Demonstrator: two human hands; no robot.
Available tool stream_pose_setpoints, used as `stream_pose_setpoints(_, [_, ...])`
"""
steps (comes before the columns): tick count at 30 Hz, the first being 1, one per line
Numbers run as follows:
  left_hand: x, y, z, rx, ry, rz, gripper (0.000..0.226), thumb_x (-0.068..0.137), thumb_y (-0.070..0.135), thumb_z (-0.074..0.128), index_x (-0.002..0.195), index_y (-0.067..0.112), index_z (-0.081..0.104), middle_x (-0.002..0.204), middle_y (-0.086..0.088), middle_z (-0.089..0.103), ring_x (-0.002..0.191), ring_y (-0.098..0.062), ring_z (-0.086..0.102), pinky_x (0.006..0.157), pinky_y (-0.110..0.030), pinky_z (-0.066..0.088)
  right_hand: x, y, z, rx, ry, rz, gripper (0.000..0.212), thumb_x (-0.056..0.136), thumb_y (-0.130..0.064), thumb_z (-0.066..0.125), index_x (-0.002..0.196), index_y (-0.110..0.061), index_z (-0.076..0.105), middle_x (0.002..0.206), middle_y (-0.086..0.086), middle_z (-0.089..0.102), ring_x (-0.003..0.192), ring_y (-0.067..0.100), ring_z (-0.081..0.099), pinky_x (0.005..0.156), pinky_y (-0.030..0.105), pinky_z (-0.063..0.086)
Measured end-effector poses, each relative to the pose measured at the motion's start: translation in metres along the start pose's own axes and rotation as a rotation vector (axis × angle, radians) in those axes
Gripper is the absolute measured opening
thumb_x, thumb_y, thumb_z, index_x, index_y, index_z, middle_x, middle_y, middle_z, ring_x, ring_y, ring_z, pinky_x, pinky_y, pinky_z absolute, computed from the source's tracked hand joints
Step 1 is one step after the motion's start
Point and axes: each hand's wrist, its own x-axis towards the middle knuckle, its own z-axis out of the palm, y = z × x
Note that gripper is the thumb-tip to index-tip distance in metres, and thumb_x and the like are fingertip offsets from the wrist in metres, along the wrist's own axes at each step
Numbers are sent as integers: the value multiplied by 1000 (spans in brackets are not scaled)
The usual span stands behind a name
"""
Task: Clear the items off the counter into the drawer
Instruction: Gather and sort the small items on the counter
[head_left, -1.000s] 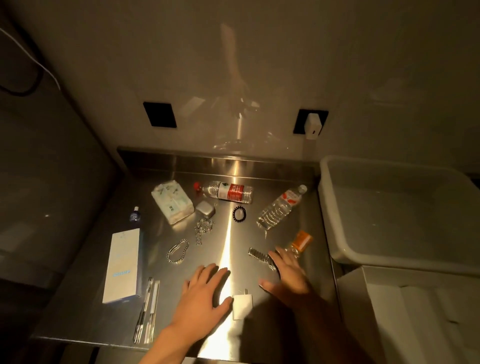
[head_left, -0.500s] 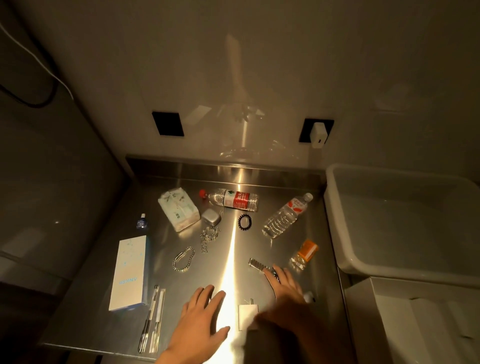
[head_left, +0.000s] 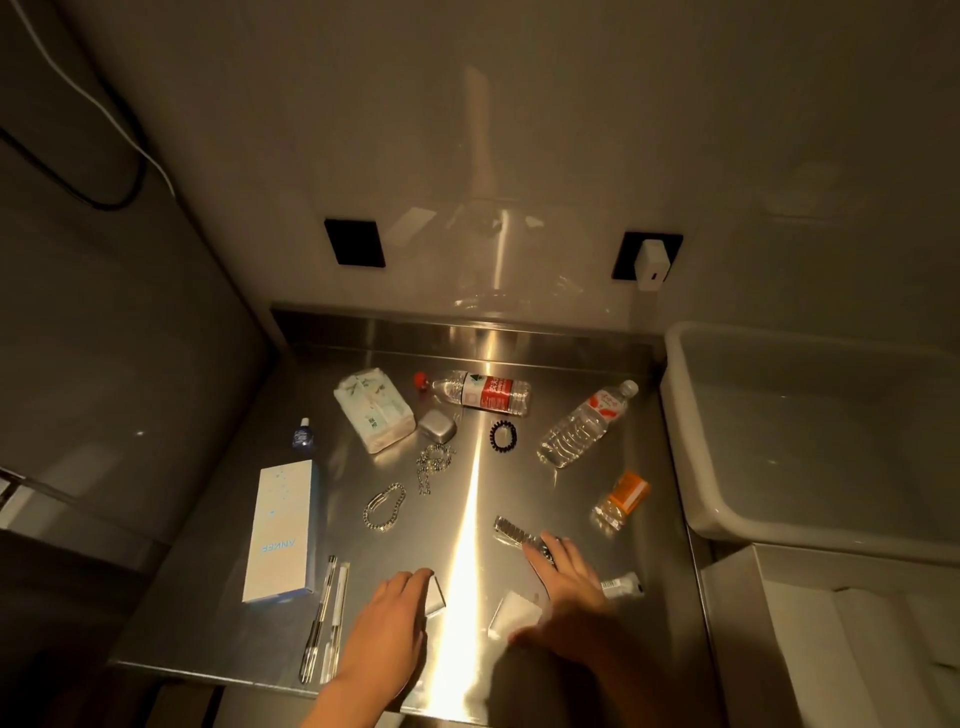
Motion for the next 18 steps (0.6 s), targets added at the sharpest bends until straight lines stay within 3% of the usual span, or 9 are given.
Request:
stream_pose_setpoints(3, [0,-3,1,-36,15,8,63,93,6,52,148,32,39,139,7,51,122,-16,49,100,-28,45,-5,-12,13,-20,56,-108,120,64,-83,67,159,-35,12,169,-6,3,156,27,-1,123,52,22])
stream_pose_setpoints(6, [-1,-6,1,-88,41,29,58,95,6,53,146,31,44,137,8,55,122,-14,52,103,-27,44,-6,-25,27,-44,133,-223,102,79,-81,53,160,-26,23,169,0,10,156,29,5,121,51,29])
stream_pose_setpoints(10, [-1,-13,-1,-102,40,94,52,94,8,51,141,30,49,131,9,58,118,-13,52,100,-26,44,-4,-51,41,-34,106,-199,86,89,-66,53,159,-27,23,169,2,7,155,34,1,122,49,27])
stream_pose_setpoints(13, [0,-19,-3,-115,38,122,49,90,11,54,135,31,54,128,10,59,117,-14,51,100,-29,44,-11,-68,57,20,202,-208,72,92,-62,37,154,-27,36,167,4,14,153,36,4,119,55,31])
stream_pose_setpoints(16, [5,-26,-8,-108,14,170,36,91,19,55,123,33,59,123,11,62,112,-17,54,95,-32,46,-13,-77,66,-2,271,-232,62,99,-50,44,151,-18,43,165,13,24,152,43,16,118,56,30])
stream_pose_setpoints(18, [8,-31,-11,-94,4,243,20,95,29,54,113,31,64,114,6,66,105,-20,59,87,-36,50,-10,-87,63,-37,292,-219,58,99,-43,53,149,-15,45,162,17,29,147,43,28,113,53,38])
